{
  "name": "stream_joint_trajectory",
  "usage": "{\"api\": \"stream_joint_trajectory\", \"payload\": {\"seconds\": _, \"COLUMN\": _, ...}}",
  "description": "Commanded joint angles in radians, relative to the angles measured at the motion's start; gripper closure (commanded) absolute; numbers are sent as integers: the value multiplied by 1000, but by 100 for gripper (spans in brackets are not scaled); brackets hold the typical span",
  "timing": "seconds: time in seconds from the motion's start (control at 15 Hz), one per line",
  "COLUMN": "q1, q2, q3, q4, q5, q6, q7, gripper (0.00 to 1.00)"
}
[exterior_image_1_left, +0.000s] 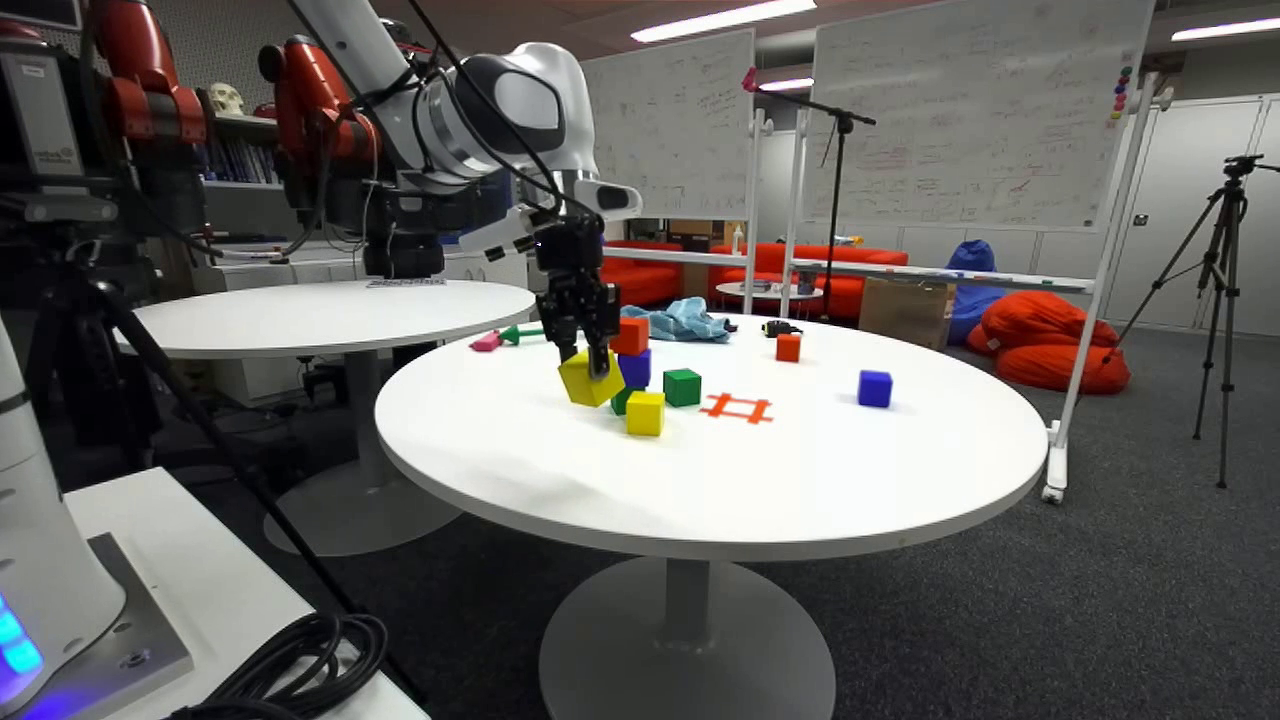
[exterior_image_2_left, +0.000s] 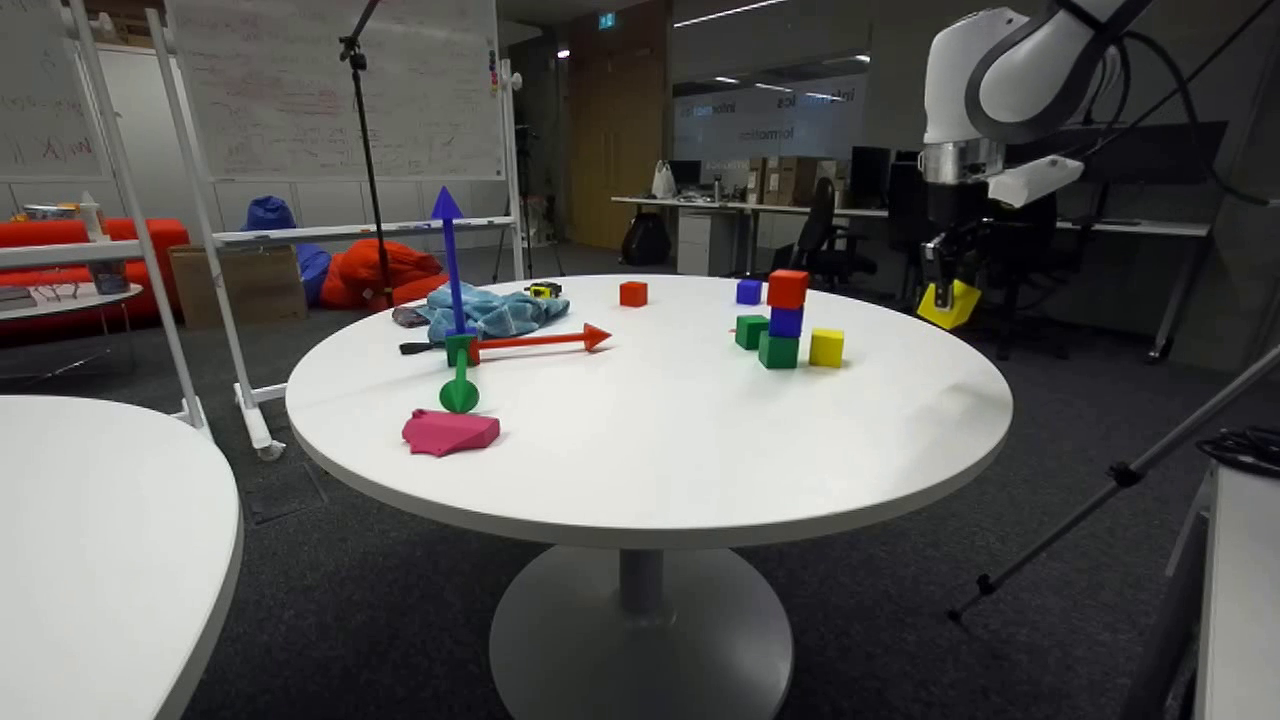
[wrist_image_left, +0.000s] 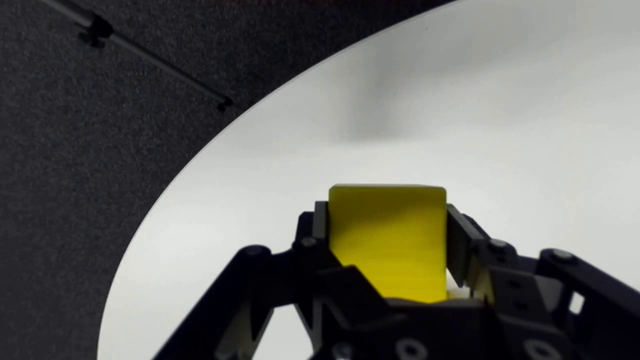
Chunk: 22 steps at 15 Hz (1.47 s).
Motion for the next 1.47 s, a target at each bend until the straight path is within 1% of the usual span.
{"api": "stream_joint_trajectory", "payload": {"seconds": 0.0, "q1": -8, "q2": -79, "q3": 20, "q4": -7, "q5": -84, "q6": 24, "q7": 40, "gripper": 69}}
{"api": "stream_joint_trajectory", "payload": {"seconds": 0.2, "q1": 11, "q2": -79, "q3": 62, "q4": 62, "q5": -56, "q6": -25, "q7": -7, "gripper": 69}}
{"api": "stream_joint_trajectory", "payload": {"seconds": 0.27, "q1": -9, "q2": -68, "q3": 52, "q4": 35, "q5": -52, "q6": 7, "q7": 9, "gripper": 44}}
{"api": "stream_joint_trajectory", "payload": {"seconds": 0.47, "q1": 4, "q2": -71, "q3": 73, "q4": 60, "q5": -51, "q6": -3, "q7": 8, "gripper": 44}}
{"api": "stream_joint_trajectory", "payload": {"seconds": 1.13, "q1": 4, "q2": -71, "q3": 73, "q4": 60, "q5": -51, "q6": -3, "q7": 8, "gripper": 44}}
{"api": "stream_joint_trajectory", "payload": {"seconds": 1.2, "q1": 4, "q2": -71, "q3": 73, "q4": 60, "q5": -51, "q6": -3, "q7": 8, "gripper": 69}}
{"api": "stream_joint_trajectory", "payload": {"seconds": 1.4, "q1": 8, "q2": -78, "q3": 79, "q4": 85, "q5": -54, "q6": -37, "q7": -3, "gripper": 69}}
